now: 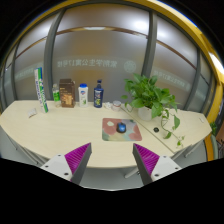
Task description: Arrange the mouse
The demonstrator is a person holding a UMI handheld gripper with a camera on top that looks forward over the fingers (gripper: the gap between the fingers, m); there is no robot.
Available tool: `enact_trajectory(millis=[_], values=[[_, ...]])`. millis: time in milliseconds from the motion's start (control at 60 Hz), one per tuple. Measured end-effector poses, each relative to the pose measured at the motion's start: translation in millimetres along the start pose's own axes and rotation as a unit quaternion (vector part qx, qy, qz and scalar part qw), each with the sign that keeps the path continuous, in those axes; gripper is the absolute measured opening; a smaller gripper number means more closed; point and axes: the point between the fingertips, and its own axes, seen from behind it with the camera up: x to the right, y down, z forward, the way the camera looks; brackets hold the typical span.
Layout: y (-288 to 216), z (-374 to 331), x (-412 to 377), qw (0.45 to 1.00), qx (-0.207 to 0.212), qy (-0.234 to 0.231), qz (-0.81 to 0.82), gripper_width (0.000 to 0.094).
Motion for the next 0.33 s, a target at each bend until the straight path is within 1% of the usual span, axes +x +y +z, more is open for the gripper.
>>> enact_trajectory(millis=[117,333], values=[[6.2,-25.3,-10.5,1.0,0.005,-0.006,-0.007,0.0852],[9.2,-44.4,-22.8,1.0,0.011,-0.008,-0.013,0.085]])
